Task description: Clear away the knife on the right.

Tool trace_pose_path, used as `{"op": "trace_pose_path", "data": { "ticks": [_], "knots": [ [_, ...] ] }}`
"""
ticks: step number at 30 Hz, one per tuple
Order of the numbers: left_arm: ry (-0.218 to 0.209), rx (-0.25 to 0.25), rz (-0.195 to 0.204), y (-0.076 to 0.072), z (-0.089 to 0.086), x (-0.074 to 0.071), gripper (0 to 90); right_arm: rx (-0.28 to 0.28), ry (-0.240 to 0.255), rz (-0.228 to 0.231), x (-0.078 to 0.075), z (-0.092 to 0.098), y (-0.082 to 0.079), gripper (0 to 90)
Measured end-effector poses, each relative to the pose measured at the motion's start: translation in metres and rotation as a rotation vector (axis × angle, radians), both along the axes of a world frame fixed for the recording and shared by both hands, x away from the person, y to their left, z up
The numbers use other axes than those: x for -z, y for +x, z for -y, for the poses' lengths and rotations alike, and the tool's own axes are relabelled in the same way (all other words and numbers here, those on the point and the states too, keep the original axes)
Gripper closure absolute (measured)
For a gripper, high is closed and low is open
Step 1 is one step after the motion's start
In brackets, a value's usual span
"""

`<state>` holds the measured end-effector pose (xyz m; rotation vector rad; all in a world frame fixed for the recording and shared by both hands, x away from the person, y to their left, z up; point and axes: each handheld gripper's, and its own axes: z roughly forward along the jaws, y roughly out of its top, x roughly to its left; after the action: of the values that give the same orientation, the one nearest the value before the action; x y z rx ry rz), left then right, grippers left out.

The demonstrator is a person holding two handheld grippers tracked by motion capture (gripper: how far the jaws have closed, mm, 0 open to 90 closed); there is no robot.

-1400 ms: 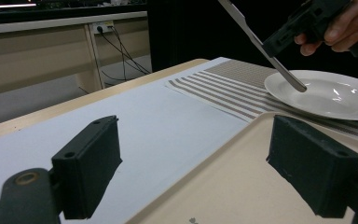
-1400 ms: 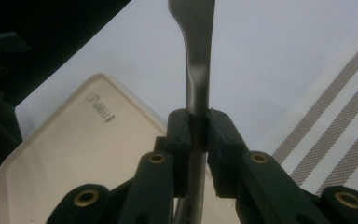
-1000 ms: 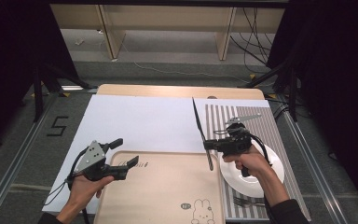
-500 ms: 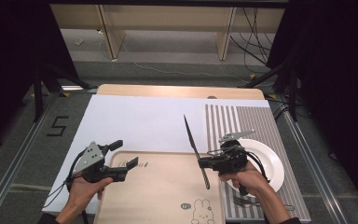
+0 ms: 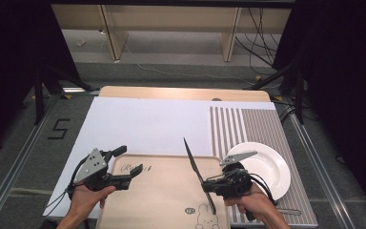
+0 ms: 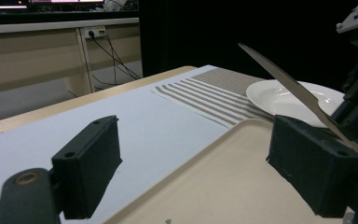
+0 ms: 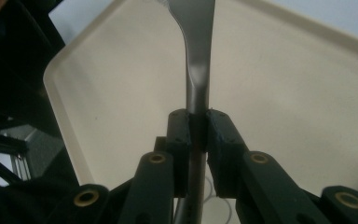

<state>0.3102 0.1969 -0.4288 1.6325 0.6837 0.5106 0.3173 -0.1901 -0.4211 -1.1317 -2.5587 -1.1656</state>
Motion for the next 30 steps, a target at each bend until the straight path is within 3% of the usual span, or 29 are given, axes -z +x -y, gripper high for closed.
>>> {"op": "trace_pose_path", "data": {
  "ticks": [4, 11, 16, 30],
  "knots": [
    [0.007, -0.003, -0.001, -0.002, -0.001, 0.0, 16.2, -0.023, -0.046, 0.009, 0.004, -0.002, -0.009, 80.3],
    [-0.001, -0.009, -0.002, -0.004, -0.004, 0.0, 16.2, -0.027, -0.067, -0.023, 0.011, -0.006, -0.016, 80.3],
    [0.003, -0.006, -0.003, -0.004, -0.004, 0.0, 16.2, -0.065, -0.087, -0.033, 0.016, -0.008, -0.018, 80.3],
    [0.008, -0.003, 0.001, -0.005, -0.003, 0.0, 16.2, -0.058, -0.197, -0.058, 0.024, -0.018, -0.021, 80.2]
  ]
}}
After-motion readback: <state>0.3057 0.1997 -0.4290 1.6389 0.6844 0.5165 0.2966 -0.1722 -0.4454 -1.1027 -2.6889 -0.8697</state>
